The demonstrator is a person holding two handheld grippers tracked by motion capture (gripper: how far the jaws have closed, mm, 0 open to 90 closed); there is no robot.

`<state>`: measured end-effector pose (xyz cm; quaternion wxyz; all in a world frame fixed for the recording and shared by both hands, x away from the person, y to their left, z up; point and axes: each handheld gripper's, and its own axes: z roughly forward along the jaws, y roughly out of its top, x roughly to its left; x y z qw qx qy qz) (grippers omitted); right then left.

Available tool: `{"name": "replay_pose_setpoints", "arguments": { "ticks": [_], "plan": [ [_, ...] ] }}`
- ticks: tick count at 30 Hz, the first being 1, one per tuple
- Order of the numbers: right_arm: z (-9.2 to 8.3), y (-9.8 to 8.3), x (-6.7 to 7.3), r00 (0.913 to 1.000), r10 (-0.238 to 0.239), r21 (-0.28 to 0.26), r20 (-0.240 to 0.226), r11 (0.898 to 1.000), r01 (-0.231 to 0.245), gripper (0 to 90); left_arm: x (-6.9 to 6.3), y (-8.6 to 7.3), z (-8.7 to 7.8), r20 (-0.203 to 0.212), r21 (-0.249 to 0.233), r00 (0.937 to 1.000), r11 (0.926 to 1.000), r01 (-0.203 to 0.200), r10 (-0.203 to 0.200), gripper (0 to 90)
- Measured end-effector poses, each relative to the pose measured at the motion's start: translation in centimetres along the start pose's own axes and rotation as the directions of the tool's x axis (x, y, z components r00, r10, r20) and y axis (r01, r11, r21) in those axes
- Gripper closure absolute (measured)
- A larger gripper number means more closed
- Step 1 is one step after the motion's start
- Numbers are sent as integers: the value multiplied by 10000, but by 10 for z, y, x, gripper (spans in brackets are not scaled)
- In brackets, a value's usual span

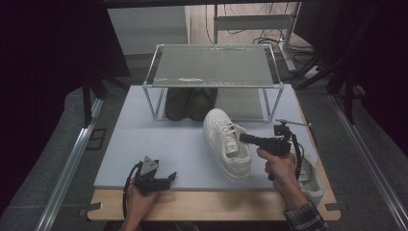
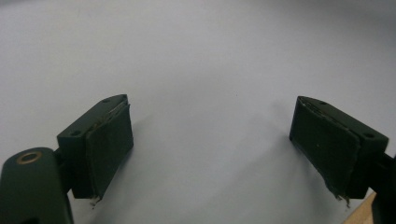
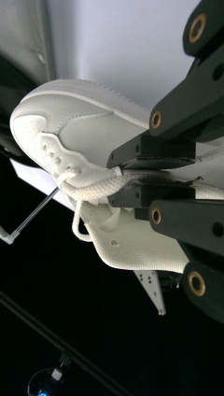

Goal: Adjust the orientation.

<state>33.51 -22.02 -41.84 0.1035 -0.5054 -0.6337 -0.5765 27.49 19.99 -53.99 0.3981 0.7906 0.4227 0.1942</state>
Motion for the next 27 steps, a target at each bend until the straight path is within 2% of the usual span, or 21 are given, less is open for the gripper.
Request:
{"name": "replay_pose_setpoints", "arguments": {
  "ticks": [27],
  "plan": [
    [-2, 46, 48, 9957, -323, -658, -872, 9975, 266, 819, 0, 0, 0, 7, 9, 10000, 10000, 3, -3, 128]
  ]
}}
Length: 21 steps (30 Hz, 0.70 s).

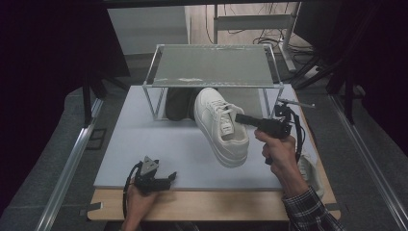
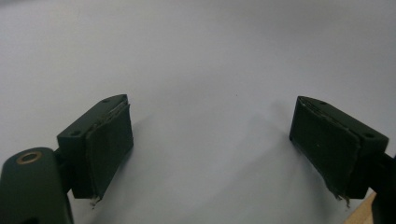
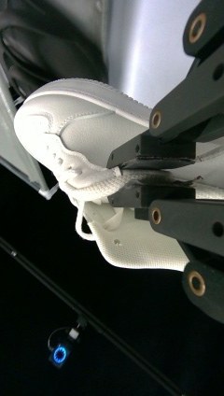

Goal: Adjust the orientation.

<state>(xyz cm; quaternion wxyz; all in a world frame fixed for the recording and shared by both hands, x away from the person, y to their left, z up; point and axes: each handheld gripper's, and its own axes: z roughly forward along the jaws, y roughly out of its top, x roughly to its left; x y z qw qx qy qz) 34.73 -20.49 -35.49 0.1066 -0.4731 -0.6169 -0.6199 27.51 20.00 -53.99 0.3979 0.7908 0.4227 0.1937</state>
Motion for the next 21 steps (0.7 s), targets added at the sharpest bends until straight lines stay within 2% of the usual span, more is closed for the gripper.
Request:
{"name": "replay_pose_setpoints", "arguments": {
  "ticks": [11, 21],
  "plan": [
    [6, 23, 15, 9999, -120, -284, 2, 9995, 120, 819, 0, 0, 0, 3, 7, 10000, 10000, -1, 1, 128],
    [21, 42, 17, 9998, -29, -561, 199, 9984, 40, 819, 0, 0, 0, 10, -15, 10000, 10000, 12, -12, 128]
  ]
}}
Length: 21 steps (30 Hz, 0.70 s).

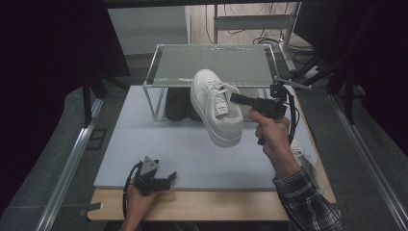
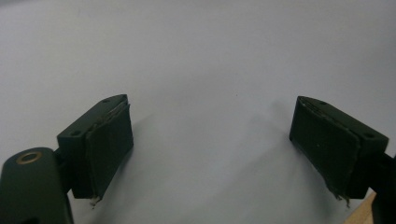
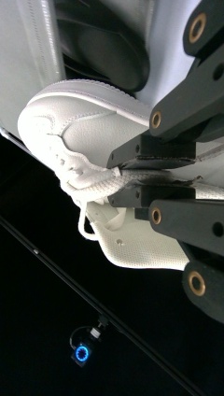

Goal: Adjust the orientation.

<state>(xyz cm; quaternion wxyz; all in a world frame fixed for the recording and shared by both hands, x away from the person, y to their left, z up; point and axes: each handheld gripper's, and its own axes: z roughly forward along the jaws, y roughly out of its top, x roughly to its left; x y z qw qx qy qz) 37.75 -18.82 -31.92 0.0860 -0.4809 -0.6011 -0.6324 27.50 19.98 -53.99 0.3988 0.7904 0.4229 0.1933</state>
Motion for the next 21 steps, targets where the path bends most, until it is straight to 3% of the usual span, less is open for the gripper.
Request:
{"name": "replay_pose_setpoints", "arguments": {
  "ticks": [21],
  "plan": [
    [36, 33, -13, 9961, 299, -649, 826, 9976, -246, 816, 0, 0, 0, -1, -5, 10000, 10000, 7, -7, 128]
  ]
}}
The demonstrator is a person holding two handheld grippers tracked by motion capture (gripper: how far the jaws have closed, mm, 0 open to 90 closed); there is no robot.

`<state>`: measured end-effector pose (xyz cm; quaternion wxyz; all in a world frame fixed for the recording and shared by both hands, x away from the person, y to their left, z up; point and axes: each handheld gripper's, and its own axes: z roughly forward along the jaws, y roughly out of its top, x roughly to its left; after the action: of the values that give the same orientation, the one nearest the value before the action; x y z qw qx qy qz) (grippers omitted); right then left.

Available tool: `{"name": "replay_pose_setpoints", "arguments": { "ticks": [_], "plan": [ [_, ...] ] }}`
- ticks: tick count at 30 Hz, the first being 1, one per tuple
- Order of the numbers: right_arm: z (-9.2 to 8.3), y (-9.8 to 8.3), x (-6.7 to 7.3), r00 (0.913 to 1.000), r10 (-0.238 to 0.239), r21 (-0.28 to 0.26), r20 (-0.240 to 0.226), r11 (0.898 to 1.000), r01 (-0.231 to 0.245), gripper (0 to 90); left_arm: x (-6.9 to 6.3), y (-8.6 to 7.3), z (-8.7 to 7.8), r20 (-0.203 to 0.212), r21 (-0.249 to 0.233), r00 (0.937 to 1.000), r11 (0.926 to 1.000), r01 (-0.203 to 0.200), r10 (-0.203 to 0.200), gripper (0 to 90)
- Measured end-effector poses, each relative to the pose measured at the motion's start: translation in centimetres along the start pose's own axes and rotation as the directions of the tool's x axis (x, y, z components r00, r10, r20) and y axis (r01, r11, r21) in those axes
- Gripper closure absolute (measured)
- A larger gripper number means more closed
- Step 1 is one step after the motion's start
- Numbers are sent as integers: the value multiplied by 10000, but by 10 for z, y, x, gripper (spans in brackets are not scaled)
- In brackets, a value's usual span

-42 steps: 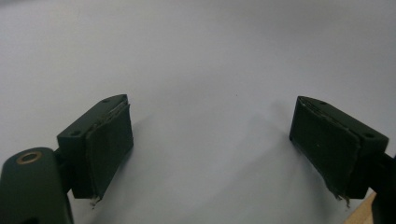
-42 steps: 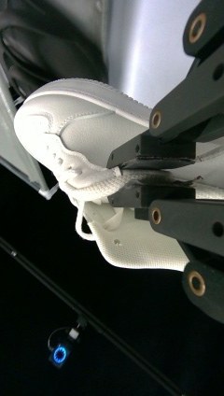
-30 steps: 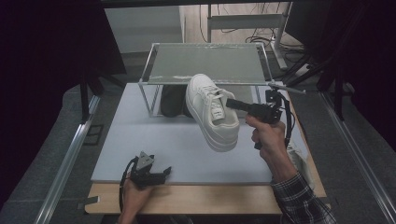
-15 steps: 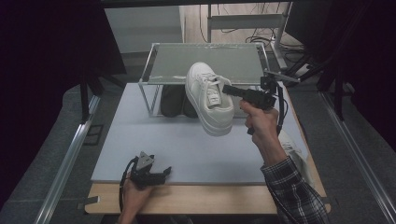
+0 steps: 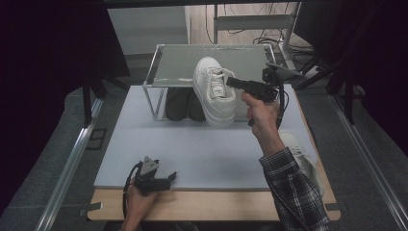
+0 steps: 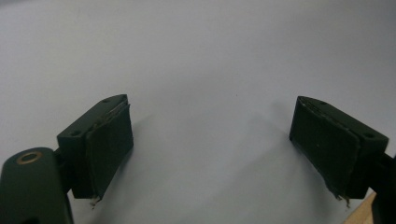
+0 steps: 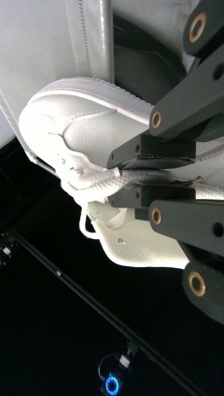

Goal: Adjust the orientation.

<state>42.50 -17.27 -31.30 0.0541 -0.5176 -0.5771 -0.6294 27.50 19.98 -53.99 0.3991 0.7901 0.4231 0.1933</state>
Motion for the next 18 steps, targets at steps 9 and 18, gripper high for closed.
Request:
{"name": "replay_pose_setpoints", "arguments": {
  "ticks": [9, 18],
  "plan": [
    [19, 9, -6, 9997, 180, -209, 183, 9996, -176, 814, 0, 0, 0, 1, 1, 10000, 10000, -2, 2, 128],
    [37, 18, -10, 9984, 343, -374, 447, 9988, -327, 814, 0, 0, 0, -14, 5, 10000, 10000, 23, -23, 128]
  ]
}}
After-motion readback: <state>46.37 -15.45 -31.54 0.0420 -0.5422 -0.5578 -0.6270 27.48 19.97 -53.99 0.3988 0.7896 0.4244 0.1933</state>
